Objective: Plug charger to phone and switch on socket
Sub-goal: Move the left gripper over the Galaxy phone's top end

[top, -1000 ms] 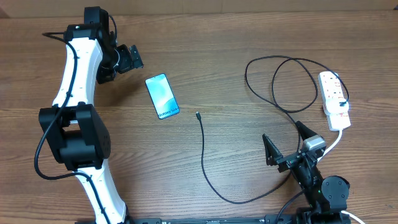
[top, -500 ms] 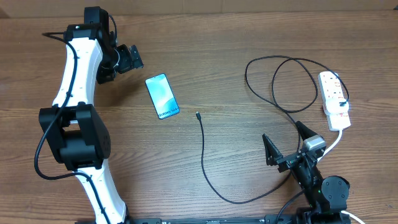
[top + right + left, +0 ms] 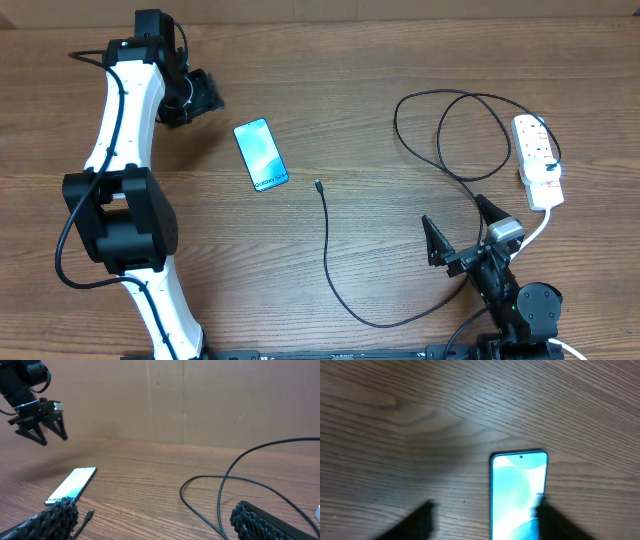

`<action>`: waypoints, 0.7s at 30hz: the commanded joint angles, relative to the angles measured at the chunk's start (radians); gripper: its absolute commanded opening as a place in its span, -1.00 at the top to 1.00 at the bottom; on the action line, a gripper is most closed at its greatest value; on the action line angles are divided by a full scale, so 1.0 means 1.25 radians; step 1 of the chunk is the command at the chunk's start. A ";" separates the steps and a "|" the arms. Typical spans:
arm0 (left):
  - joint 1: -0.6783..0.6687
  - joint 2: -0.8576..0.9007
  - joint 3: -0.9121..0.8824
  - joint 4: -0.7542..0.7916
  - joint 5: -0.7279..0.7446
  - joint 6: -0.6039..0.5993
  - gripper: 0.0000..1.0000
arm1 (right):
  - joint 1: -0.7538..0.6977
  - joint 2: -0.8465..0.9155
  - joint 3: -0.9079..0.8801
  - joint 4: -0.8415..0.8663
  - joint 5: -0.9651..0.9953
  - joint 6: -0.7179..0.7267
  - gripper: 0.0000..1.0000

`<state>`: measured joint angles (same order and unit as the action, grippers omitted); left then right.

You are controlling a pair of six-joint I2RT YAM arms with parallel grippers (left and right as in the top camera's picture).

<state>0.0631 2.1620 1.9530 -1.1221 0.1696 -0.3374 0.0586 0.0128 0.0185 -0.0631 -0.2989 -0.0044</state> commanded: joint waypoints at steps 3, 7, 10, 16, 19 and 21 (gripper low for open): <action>-0.042 -0.006 0.005 -0.005 0.027 -0.001 0.51 | -0.005 -0.006 -0.009 0.004 0.008 -0.003 -1.00; -0.091 -0.006 0.005 -0.023 -0.015 -0.001 0.44 | -0.005 -0.006 -0.009 0.004 0.008 -0.003 -1.00; -0.135 -0.006 0.005 -0.042 -0.096 -0.015 0.35 | -0.005 -0.006 -0.009 0.004 0.008 -0.003 -1.00; -0.223 -0.005 0.005 -0.080 -0.207 -0.025 -0.22 | -0.005 -0.006 -0.009 0.004 0.008 -0.003 -0.99; -0.247 0.004 0.005 -0.082 -0.251 -0.056 -0.57 | -0.005 -0.006 -0.009 0.004 0.008 -0.003 -1.00; -0.255 0.018 0.005 -0.083 -0.251 -0.071 -0.81 | -0.005 -0.006 -0.009 0.004 0.008 -0.003 -0.99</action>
<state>-0.2497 2.1620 1.9530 -1.2213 -0.0662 -0.3820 0.0586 0.0128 0.0185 -0.0635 -0.2989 -0.0040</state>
